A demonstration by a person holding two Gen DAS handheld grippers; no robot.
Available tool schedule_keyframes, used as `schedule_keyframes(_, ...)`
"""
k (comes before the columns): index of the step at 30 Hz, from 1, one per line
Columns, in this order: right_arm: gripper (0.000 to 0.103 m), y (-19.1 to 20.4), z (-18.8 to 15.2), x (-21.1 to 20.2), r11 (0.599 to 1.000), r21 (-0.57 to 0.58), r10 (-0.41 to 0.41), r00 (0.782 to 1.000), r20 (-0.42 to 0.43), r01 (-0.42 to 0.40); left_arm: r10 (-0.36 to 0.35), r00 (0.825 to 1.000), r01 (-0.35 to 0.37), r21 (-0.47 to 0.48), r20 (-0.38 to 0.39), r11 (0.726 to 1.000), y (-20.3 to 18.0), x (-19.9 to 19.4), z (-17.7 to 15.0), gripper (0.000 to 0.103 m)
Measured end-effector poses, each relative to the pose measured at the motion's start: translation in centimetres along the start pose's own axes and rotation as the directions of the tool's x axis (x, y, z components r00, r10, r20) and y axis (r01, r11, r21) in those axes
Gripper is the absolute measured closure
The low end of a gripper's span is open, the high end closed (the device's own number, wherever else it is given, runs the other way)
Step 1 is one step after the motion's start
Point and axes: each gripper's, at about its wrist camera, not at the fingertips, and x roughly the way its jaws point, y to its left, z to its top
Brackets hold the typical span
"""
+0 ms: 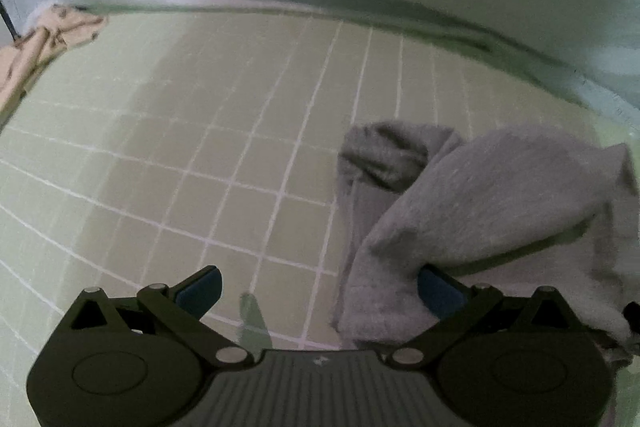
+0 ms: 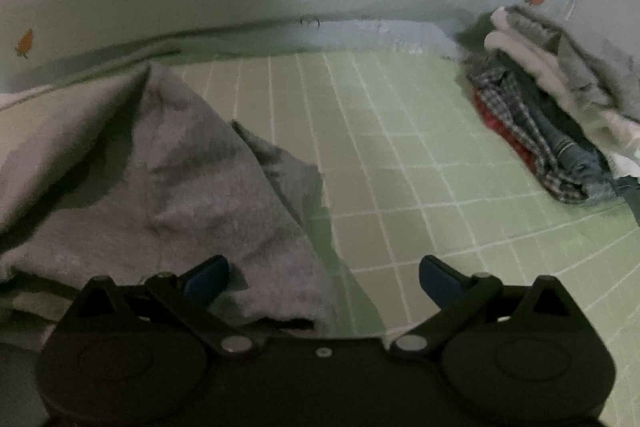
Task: Fold clothes
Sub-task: 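Press the folded hoodie bundle flat with the left gripper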
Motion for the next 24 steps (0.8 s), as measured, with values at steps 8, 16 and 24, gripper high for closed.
schedule_keyframes(8, 0.000, -1.8, -4.2, -4.0, 0.999, 0.012, 0.046, 0.999, -0.010, -0.045, -0.009, 0.999, 0.011, -0.032, 0.047, 0.999, 1.9, -4.4, -2.7, 0.000)
schedule_keyframes(16, 0.000, -3.4, -10.8, -6.8, 0.994, 0.037, 0.109, 0.989, -0.101, -0.106, 0.006, 1.000, -0.005, 0.032, -0.030, 0.999, 4.4, -7.6, -11.1, 0.000)
schedule_keyframes(24, 0.000, -4.7, -17.0, -9.6, 0.983, 0.071, 0.179, 0.969, -0.169, -0.169, -0.045, 0.990, 0.050, 0.037, -0.132, 0.998, 5.1, -8.5, -17.9, 0.000)
